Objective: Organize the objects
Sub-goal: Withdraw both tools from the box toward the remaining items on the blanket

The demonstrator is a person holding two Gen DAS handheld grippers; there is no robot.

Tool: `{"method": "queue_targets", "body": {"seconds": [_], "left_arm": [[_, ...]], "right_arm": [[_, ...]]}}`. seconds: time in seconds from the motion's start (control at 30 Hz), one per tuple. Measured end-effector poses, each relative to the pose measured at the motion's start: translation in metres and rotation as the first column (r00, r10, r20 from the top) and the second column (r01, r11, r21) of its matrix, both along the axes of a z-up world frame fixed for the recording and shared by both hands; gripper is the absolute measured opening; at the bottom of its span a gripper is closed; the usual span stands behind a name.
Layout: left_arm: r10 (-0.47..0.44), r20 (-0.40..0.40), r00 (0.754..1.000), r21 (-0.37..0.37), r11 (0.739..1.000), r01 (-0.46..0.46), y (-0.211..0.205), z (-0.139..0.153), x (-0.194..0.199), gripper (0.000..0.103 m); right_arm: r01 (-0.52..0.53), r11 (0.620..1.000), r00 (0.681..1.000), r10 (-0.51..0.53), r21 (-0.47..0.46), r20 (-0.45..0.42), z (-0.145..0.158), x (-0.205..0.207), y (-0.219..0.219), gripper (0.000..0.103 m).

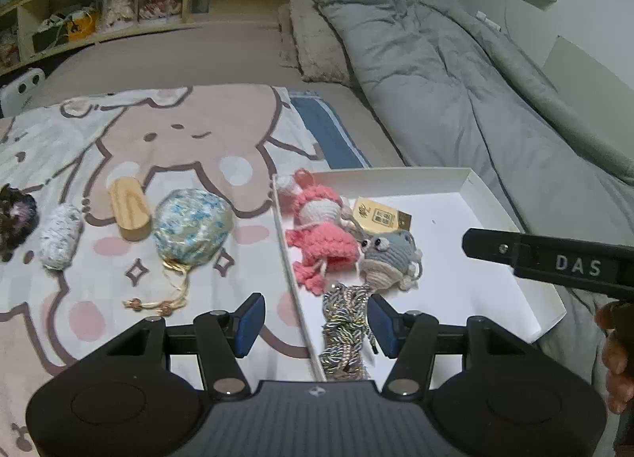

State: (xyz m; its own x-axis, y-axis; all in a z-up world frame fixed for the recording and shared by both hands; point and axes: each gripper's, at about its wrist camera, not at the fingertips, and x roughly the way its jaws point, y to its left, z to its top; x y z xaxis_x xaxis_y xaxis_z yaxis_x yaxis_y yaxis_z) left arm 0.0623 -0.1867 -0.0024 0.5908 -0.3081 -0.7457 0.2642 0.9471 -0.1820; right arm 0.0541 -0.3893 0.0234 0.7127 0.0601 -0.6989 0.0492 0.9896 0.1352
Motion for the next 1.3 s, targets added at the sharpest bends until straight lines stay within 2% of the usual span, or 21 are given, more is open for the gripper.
{"method": "queue_targets", "body": {"seconds": [0.13, 0.27, 0.6, 0.7, 0.87, 1.13, 1.3], "left_arm": [[0.010, 0.015, 1.000, 0.000, 1.000, -0.010, 0.010, 0.009, -0.004, 0.059], [0.020, 0.034, 0.999, 0.002, 1.000, -0.020, 0.020, 0.017, -0.008, 0.066], [0.041, 0.078, 0.996, 0.022, 0.999, -0.043, 0.041, 0.032, -0.011, 0.098], [0.055, 0.088, 0.995, 0.019, 0.998, -0.057, 0.049, 0.036, -0.009, 0.103], [0.066, 0.097, 0.993, 0.024, 0.997, -0.069, 0.064, 0.038, -0.004, 0.103], [0.110, 0.125, 0.986, 0.039, 0.993, -0.116, 0.098, 0.039, 0.004, 0.103], [0.159, 0.138, 0.977, 0.041, 0.985, -0.167, 0.127, 0.038, 0.008, 0.103]], "right_arm": [[-0.009, 1.000, 1.000, 0.009, -0.013, 0.022, 0.007, -0.008, 0.004, 0.072], [0.006, 1.000, 0.999, -0.005, -0.020, 0.039, 0.013, -0.015, 0.003, 0.074], [0.018, 0.999, 0.996, -0.014, -0.048, 0.090, 0.024, -0.029, 0.006, 0.093], [0.022, 0.998, 0.995, -0.016, -0.060, 0.100, 0.026, -0.030, 0.008, 0.098], [0.021, 0.997, 0.995, -0.013, -0.076, 0.104, 0.026, -0.028, 0.014, 0.103], [0.017, 0.997, 0.994, -0.009, -0.073, 0.111, 0.022, -0.019, 0.028, 0.103], [-0.021, 0.997, 0.995, 0.028, -0.081, 0.095, 0.015, -0.010, 0.051, 0.103]]}}
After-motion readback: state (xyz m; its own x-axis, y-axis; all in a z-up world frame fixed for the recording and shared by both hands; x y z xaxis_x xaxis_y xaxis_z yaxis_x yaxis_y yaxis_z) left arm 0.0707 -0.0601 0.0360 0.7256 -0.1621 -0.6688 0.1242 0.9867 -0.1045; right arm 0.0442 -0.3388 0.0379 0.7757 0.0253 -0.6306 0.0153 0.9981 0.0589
